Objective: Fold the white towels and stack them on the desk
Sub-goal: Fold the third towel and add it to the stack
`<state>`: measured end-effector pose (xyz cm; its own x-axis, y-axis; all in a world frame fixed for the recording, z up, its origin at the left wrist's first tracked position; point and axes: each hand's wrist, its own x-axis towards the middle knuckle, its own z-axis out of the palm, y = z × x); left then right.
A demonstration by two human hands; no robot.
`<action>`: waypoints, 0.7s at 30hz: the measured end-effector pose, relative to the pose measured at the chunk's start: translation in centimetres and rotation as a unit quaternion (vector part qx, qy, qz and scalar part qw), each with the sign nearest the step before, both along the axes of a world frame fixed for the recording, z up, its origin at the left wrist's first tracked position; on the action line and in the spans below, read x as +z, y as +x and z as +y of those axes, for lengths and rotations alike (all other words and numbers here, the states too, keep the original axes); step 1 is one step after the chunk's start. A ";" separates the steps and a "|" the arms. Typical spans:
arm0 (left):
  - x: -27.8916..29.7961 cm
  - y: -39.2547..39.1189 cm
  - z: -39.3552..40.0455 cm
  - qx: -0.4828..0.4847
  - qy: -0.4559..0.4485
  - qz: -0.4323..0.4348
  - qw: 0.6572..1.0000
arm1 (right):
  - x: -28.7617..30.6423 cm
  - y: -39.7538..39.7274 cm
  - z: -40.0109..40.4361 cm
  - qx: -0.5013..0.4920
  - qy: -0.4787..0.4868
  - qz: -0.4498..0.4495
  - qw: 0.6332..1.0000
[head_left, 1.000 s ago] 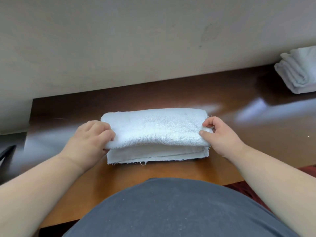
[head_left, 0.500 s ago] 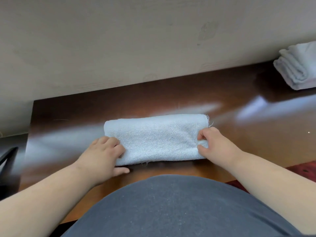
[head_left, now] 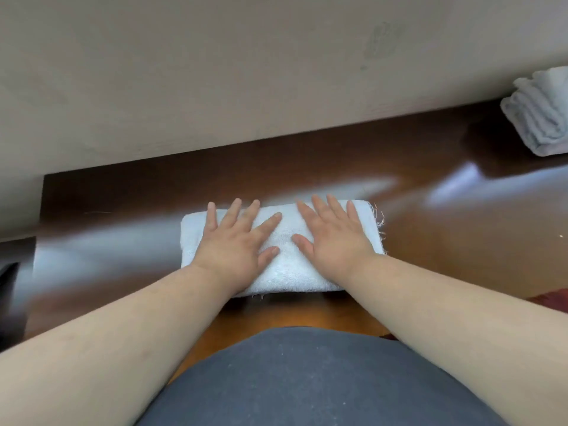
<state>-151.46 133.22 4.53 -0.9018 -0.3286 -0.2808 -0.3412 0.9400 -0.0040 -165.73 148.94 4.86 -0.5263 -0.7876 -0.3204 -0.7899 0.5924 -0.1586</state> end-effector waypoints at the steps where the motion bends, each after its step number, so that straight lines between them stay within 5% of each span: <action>1: -0.3 0.1 -0.2 0.003 -0.010 -0.002 1.000 | -1.1 -0.2 0.7 -0.001 0.012 0.016 1.000; 11: -1.6 2.6 -2.4 0.096 0.013 0.029 0.995 | -2.3 -0.5 1.3 -0.048 0.025 0.064 0.996; 21: -2.6 3.8 -5.7 0.065 0.085 0.005 0.994 | -2.2 -1.3 2.1 -0.039 0.041 0.042 0.998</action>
